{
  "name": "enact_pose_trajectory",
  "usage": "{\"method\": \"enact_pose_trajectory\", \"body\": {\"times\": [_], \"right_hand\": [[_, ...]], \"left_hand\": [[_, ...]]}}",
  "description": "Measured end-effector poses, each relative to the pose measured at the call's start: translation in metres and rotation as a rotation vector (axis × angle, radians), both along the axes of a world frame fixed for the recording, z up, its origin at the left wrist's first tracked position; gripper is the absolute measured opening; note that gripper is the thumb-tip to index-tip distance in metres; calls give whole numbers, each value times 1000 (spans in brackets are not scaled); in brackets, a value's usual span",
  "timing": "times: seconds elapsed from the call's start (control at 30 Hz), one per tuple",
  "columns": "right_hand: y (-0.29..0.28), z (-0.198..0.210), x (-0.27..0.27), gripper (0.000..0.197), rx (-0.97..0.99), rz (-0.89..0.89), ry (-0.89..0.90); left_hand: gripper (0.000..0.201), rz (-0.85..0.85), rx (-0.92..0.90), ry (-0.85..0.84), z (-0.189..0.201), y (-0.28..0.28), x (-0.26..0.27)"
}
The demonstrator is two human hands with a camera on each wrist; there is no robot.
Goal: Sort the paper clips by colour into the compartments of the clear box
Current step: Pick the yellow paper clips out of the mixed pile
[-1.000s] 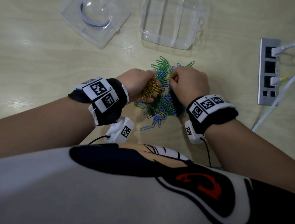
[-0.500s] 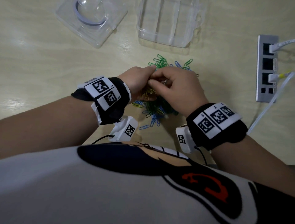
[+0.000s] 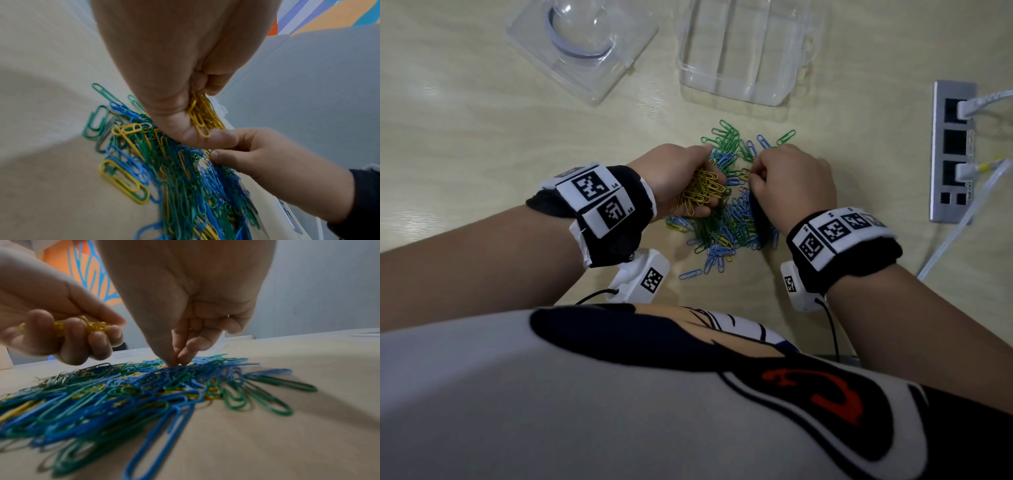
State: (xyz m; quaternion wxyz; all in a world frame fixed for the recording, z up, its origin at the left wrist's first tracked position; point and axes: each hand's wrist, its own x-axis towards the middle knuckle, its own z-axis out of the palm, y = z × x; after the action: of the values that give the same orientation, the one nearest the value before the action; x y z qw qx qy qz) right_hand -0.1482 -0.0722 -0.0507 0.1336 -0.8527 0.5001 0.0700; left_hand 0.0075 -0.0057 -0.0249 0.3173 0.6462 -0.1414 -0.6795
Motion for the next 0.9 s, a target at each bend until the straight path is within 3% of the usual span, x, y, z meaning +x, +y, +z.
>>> {"method": "enact_pose_trajectory", "body": {"times": [0.43, 0.6, 0.7, 0.77, 0.83, 0.9], "right_hand": [[3, 3, -4, 14, 60, 24, 30], [16, 20, 4, 3, 174, 52, -403], [23, 25, 6, 8, 207, 131, -503], [21, 23, 1, 11, 171, 26, -558], [16, 18, -8, 10, 130, -106, -467], [14, 10, -16, 23, 156, -132, -202]], "left_hand": [[47, -12, 4, -12, -1, -2, -1], [42, 12, -2, -13, -3, -1, -3], [33, 41, -14, 9, -2, -1, -7], [35, 29, -19, 34, -1, -1, -8], [42, -3, -22, 39, -1, -1, -8], [45, -19, -22, 29, 0, 0, -7]]}}
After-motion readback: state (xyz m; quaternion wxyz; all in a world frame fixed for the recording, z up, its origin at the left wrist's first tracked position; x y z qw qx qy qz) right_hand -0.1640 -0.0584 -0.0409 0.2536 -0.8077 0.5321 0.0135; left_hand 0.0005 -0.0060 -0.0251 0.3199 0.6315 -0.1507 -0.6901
